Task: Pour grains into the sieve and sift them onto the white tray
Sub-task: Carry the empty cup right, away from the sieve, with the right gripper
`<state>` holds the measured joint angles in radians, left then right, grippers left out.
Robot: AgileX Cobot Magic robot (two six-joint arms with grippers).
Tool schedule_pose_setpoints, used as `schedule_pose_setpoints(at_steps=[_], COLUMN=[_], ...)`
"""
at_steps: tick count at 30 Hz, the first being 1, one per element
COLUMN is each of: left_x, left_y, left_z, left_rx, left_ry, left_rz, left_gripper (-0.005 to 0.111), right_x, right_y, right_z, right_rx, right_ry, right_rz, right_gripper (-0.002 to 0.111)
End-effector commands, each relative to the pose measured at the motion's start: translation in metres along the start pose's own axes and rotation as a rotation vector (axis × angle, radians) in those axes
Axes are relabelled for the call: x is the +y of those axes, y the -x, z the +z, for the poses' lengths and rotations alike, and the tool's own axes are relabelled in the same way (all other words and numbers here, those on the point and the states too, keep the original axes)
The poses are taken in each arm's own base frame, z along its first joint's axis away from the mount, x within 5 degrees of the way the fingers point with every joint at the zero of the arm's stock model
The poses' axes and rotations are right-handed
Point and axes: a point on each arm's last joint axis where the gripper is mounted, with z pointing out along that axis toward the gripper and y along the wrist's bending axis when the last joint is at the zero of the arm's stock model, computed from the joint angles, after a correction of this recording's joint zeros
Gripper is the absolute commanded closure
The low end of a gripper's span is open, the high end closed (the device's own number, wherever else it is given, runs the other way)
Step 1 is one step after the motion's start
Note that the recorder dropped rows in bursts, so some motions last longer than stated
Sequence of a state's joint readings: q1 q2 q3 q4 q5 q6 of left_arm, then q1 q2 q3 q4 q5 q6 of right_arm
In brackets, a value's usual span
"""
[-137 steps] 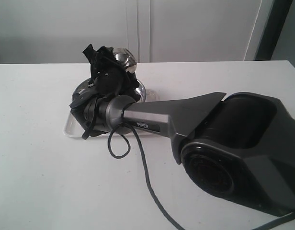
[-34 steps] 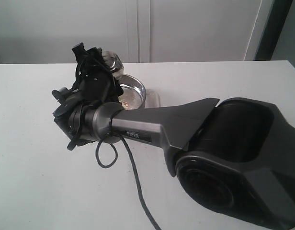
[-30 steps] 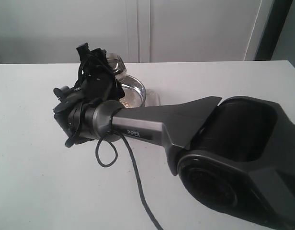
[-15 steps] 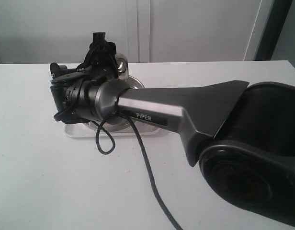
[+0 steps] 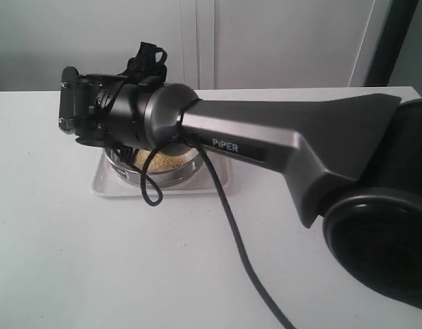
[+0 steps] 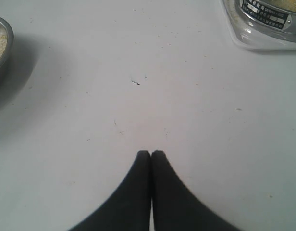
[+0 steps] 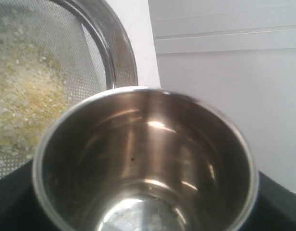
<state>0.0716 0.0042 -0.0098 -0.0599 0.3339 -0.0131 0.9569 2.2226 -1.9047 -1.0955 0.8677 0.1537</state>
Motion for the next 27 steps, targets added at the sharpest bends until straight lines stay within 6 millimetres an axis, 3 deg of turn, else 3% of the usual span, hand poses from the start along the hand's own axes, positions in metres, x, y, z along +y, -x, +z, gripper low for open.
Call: schedule_pose_setpoints(at_steps=[1, 16, 27], left_x=[0.000, 0.000, 0.000], left_y=[-0.003, -0.003, -0.003], left_z=[0.001, 0.001, 0.001], left_rx=[0.007, 0.007, 0.007], left_ry=[-0.003, -0.003, -0.003], left_rz=[-0.015, -0.015, -0.015], left_gripper=[0.107, 0.107, 0.107], right_x=[-0.017, -0.061, -0.069], right_y=[-0.004, -0.031, -0.063], right_z=[-0.008, -0.009, -0.020], right_rx=[-0.068, -0.143, -0.216], right_ry=[0.078, 0.246, 0.302], right_rz=[0.133, 0.456, 0.575], right_gripper=[0.108, 0.108, 0.108])
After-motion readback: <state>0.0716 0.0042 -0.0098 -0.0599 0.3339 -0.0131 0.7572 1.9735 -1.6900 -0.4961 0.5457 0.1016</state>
